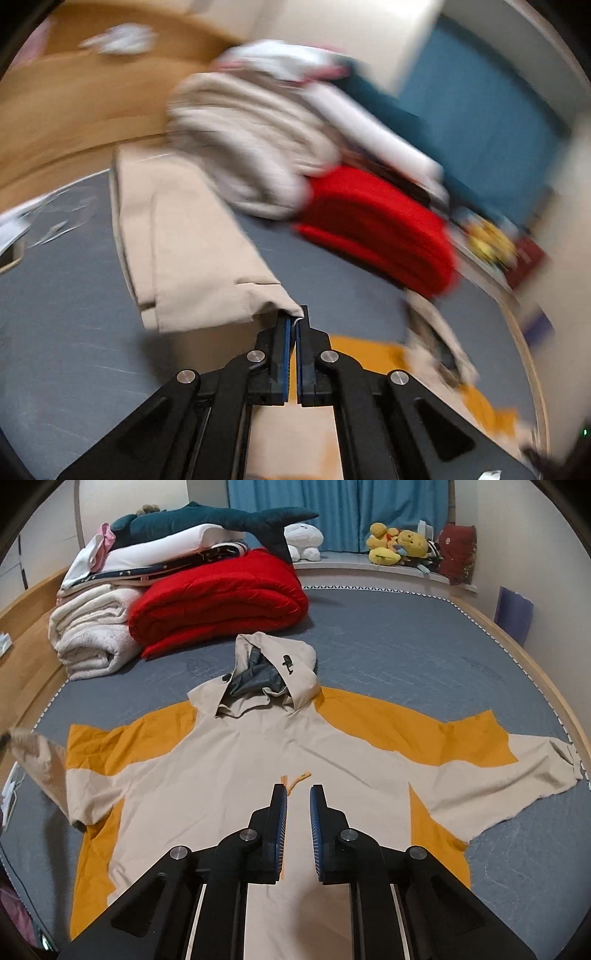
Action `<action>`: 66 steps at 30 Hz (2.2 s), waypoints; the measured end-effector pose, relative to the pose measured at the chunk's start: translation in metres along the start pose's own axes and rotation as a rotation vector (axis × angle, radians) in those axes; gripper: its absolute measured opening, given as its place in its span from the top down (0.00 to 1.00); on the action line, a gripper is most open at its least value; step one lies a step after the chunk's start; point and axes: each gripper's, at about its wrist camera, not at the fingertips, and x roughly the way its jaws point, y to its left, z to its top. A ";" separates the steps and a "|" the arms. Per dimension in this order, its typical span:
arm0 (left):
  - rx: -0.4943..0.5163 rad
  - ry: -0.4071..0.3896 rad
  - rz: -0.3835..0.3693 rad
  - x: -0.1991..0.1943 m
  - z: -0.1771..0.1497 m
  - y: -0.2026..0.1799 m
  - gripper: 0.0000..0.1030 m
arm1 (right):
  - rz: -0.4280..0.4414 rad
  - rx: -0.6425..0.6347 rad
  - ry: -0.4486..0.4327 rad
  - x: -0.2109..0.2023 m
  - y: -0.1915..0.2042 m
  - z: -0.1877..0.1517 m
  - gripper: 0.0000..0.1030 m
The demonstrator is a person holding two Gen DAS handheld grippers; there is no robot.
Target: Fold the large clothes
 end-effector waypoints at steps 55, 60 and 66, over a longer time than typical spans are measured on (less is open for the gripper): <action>0.081 0.269 0.061 0.060 -0.069 -0.045 0.80 | 0.166 0.145 0.252 0.080 0.044 -0.071 0.95; 0.094 0.300 0.074 0.075 -0.071 -0.039 0.80 | 0.006 0.166 0.072 0.070 -0.016 -0.019 0.95; 0.050 0.480 0.026 0.121 -0.102 -0.038 0.80 | -0.137 0.229 0.102 0.090 -0.095 -0.003 0.95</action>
